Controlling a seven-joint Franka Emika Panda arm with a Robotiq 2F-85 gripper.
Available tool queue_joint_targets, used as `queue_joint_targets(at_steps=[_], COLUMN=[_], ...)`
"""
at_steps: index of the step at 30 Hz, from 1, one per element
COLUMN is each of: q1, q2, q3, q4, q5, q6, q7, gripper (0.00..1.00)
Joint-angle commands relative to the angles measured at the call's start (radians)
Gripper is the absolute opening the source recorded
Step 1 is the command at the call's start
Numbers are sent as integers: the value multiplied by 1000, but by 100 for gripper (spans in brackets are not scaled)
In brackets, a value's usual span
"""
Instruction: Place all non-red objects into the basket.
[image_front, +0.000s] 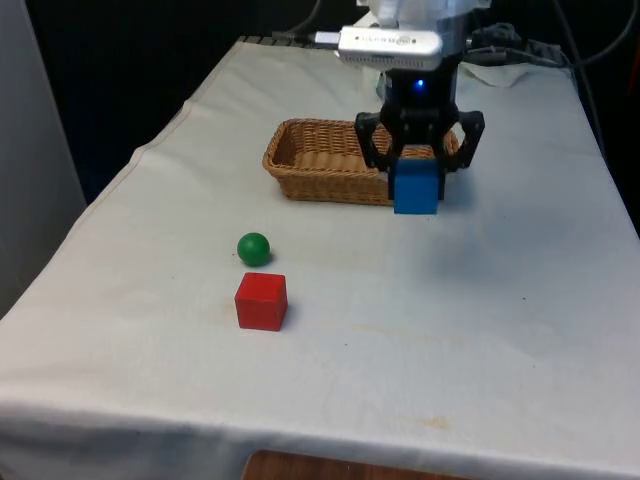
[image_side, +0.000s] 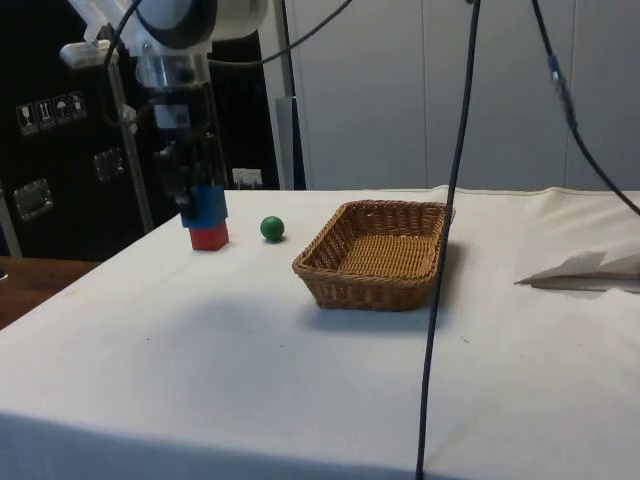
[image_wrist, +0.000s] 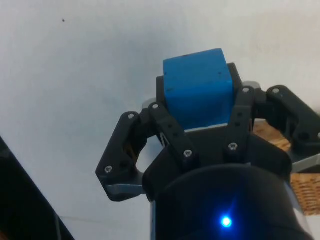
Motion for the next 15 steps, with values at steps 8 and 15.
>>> queue_joint_targets(at_steps=[8, 15], q1=[1, 6], q2=[-76, -182], q3=[-11, -22], q4=[-67, -170], q5=[-13, -53], q6=[-11, -10], q7=[-9, -6], gripper=[3, 3])
